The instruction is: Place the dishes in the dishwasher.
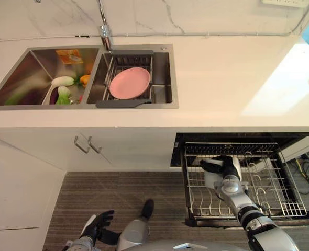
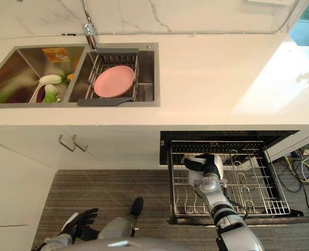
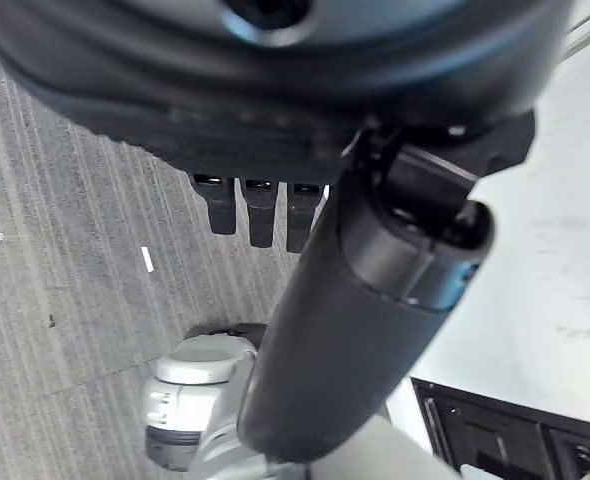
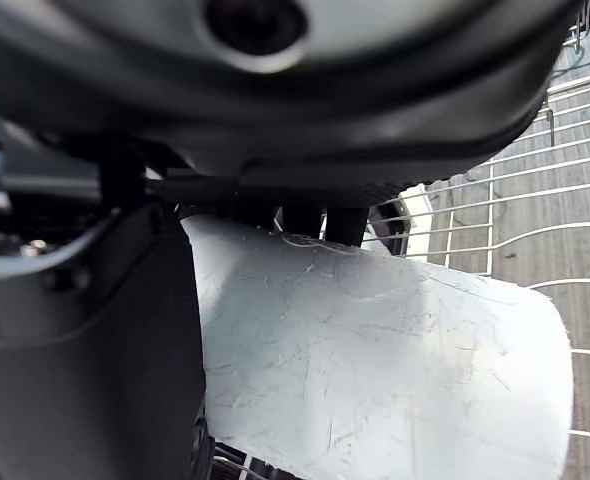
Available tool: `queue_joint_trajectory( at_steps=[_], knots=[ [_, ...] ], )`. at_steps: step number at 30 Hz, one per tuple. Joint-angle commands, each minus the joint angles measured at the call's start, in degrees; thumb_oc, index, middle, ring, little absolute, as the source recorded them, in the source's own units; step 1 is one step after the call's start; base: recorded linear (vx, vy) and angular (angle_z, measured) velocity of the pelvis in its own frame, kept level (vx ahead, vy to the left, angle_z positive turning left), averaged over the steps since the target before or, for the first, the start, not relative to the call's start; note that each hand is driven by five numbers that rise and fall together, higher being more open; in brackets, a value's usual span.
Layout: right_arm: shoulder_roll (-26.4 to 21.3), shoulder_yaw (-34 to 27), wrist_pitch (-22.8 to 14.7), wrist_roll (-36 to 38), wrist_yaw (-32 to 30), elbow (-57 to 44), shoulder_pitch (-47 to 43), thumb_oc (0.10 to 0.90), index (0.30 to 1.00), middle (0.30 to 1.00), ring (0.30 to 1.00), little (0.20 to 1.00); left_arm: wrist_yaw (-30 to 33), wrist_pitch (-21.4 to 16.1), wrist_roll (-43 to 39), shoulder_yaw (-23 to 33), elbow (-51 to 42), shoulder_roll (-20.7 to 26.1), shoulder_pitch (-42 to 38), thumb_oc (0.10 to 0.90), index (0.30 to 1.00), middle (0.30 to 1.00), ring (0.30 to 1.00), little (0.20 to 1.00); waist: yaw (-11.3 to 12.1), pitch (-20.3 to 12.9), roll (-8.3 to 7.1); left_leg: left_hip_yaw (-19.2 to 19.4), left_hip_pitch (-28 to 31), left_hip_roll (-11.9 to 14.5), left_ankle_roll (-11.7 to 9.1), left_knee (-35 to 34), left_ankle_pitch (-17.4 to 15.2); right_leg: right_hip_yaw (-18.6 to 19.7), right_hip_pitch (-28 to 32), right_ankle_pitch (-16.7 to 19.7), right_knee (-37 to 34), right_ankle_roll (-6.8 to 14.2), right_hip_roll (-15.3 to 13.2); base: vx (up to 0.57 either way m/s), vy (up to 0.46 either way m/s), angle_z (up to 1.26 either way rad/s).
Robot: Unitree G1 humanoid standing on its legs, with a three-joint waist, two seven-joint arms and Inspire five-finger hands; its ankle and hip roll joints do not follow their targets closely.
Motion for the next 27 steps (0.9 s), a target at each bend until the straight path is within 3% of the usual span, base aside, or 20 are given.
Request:
queue_joint_trajectory(
  at_steps=[1,9,14,21,27],
  knots=[
    [-8.38,4.17,-1.79,-7.27,4.82,-1.23,-4.44,0.8,0.9,0.9,0.9,0.9,1.76,-2.64,5.71,-0.24,2.64,-0.22,-4.42,0.8,0.9,0.9,0.9,0.9,1.89,-1.88,2.3,2.1,3.49,7.38,-7.48,0.2,-4.77,-0.02,-1.51,-1.56,0.81,-0.14,0.15,0.01,-0.003,0.1],
    [-6.99,4.67,-0.44,-9.73,3.73,5.15,-7.87,0.8,0.9,0.9,0.9,0.9,6.58,-1.2,7.68,0.36,17.92,-5.33,-8.86,0.8,0.9,0.9,0.9,0.9,1.36,-1.88,1.87,3.43,3.48,7.6,-7.33,0.2,-4.95,1.39,-2.55,-1.06,0.77,0.26,-0.18,-0.01,0.01,0.0],
    [-5.71,3.35,-1.08,-8.09,1.7,-2.45,-7.36,0.8,0.9,0.9,0.9,0.9,9.45,0.87,4.93,4.38,28.66,-9.58,-9.98,0.8,0.9,0.9,0.9,0.9,-1.11,-1.99,1.8,6.76,4.8,7.74,-5.75,0.2,-4.88,4.37,-4.41,1.14,0.77,0.57,-1.12,-0.05,0.075,-0.31],
    [-6.02,2.97,-1.51,-6.83,3.12,-9.61,-5.1,0.8,0.9,0.9,0.9,0.9,9.0,1.89,1.3,7.27,32.09,-11.12,-9.84,0.8,0.9,0.9,0.9,0.9,-2.36,-2.4,1.64,8.8,6.56,7.97,-4.99,0.2,-5.81,6.55,-4.68,1.45,0.79,0.67,-1.48,0.01,0.018,-0.32],
    [-5.91,2.62,-2.3,-4.68,4.84,-22.06,-1.58,0.8,0.9,0.9,0.9,0.9,8.68,2.55,-1.71,7.97,31.07,-11.91,-12.37,0.8,0.9,0.9,0.9,0.9,-4.57,-3.14,1.47,10.49,8.45,8.03,-4.0,0.2,-6.84,8.96,-5.05,1.9,0.92,0.76,-1.73,0.02,0.016,-0.25]
  ],
)
